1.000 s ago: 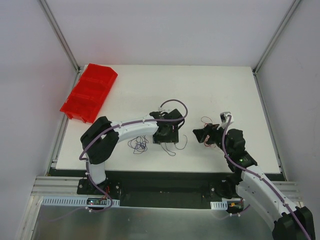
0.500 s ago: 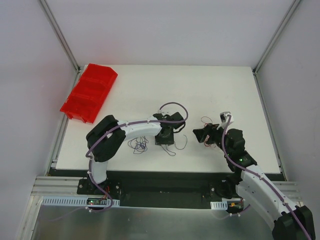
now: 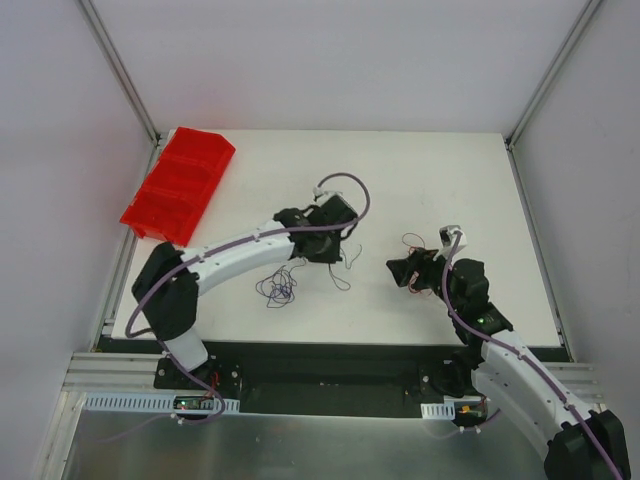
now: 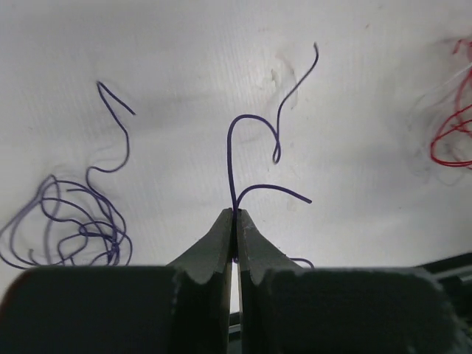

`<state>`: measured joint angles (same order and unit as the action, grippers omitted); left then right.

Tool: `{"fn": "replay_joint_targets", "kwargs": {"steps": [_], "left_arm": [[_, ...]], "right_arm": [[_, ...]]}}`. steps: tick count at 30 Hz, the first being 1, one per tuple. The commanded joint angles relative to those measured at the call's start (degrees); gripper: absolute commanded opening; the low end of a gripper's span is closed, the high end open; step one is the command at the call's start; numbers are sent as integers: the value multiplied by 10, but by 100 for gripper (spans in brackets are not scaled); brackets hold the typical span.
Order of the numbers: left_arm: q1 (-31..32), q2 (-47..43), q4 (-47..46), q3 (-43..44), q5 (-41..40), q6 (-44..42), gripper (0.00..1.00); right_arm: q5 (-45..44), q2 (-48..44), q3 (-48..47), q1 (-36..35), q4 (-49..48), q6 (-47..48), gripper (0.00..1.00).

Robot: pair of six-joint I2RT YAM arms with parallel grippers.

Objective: Untangle the cables

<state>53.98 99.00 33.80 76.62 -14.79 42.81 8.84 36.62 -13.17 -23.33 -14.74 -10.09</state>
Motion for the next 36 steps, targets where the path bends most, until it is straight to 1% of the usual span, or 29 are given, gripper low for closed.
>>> {"fn": "replay_joint_targets", "kwargs": {"steps": [1, 3, 7, 10, 15, 17, 18, 20, 21, 23, 28, 36], "left_arm": [[-106, -92, -13, 25, 74, -114, 0], [-169, -116, -14, 25, 113, -131, 0], [-302, -148, -13, 20, 188, -112, 0], [-386, -157, -14, 23, 233, -115, 0], [-489, -136, -11, 38, 318, -108, 0], [-521, -117, -2, 53, 343, -99, 0], [-533, -107, 9, 61, 342, -83, 0], [-566, -88, 31, 75, 330, -35, 0], [-578, -82, 33, 73, 332, -6, 0], [-602, -65, 33, 77, 343, 23, 0], [-646, -21, 33, 110, 358, 64, 0], [-710, 65, 33, 183, 366, 100, 0]], "right_arm": [[-7, 5, 0, 4, -38, 2, 70], [-5, 6, 1, 4, -40, 0, 70], [-7, 4, 2, 5, -42, 0, 69], [-7, 4, 2, 3, -42, -1, 69], [-10, 5, 2, 0, -43, 0, 69], [-11, 6, 2, 0, -43, 0, 69], [-11, 5, 2, 0, -43, 0, 69], [-11, 6, 2, 0, -43, 1, 69], [-12, 6, 2, 0, -44, 1, 69], [-12, 6, 2, 0, -43, 1, 69], [-12, 9, 3, 0, -46, 2, 69], [-12, 16, 3, 0, -50, 2, 69]]}}
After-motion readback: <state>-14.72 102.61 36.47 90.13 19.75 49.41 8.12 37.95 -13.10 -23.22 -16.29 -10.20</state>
